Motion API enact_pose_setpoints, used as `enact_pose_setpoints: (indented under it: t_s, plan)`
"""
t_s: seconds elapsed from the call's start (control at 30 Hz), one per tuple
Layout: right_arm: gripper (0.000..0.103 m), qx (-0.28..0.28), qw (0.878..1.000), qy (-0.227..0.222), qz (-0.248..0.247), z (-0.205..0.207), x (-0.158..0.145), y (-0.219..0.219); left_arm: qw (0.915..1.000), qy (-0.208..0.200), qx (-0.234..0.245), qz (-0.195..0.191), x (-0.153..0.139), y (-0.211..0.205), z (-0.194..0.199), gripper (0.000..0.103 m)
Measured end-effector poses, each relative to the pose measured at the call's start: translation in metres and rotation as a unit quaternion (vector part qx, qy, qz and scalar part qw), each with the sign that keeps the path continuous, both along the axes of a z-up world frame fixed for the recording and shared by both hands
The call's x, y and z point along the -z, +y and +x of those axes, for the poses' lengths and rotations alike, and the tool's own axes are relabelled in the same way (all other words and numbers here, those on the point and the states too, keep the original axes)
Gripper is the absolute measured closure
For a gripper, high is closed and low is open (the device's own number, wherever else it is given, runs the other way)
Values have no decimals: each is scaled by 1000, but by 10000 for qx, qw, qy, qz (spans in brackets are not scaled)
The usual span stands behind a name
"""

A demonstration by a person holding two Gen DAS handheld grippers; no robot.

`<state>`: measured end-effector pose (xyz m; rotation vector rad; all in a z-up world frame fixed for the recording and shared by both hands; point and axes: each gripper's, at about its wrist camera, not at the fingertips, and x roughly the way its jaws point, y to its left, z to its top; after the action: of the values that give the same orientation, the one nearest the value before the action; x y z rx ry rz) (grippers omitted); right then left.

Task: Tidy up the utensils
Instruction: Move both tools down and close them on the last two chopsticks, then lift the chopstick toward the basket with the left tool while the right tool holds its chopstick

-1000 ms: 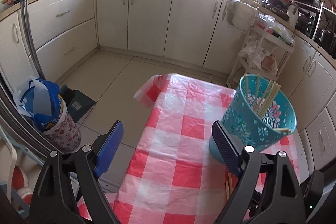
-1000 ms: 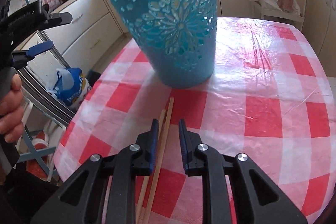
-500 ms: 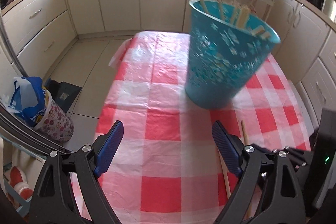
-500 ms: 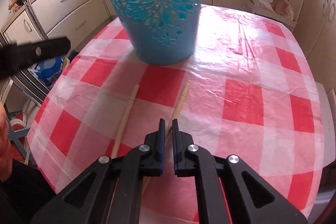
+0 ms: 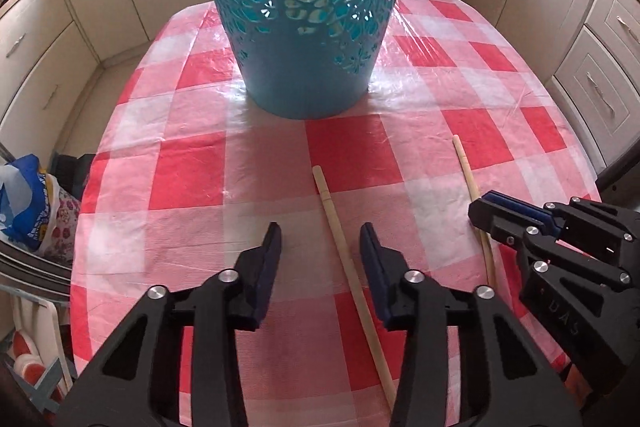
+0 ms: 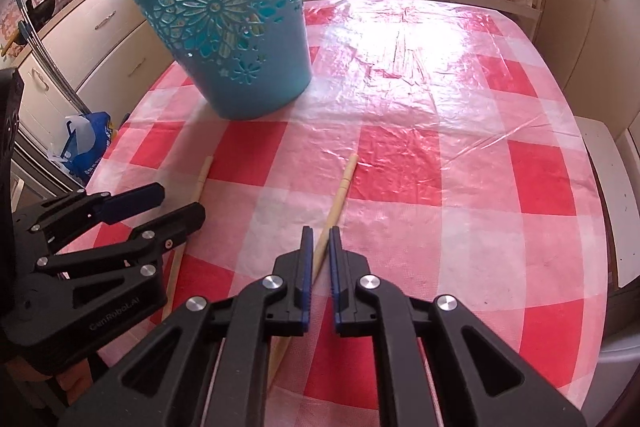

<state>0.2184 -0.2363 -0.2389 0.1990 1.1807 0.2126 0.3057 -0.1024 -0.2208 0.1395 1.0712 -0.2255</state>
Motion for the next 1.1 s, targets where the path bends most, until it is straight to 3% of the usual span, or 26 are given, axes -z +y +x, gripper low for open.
enact_pose_setpoints:
  t_s: [0.17, 0.27, 0.53, 0.73, 1.1]
  plan:
    - [93, -95, 9999, -18, -117, 0, 1, 3, 9998, -11, 186, -71, 1, -3, 0, 93]
    - [94, -99, 9999, -17, -87, -1, 1, 2, 9994, 52, 239, -241, 0, -1, 0, 98]
    - [95, -49, 10000, 66, 8, 1, 1, -2, 9992, -12, 272, -297, -4, 0, -1, 98]
    - [95, -231, 9994, -47, -239, -1, -1, 6, 9994, 36, 270, -229, -3, -1, -2, 98]
    - [97, 377, 9954, 172, 865, -2, 5, -24, 9976, -512, 251, -389, -31, 8, -10, 98]
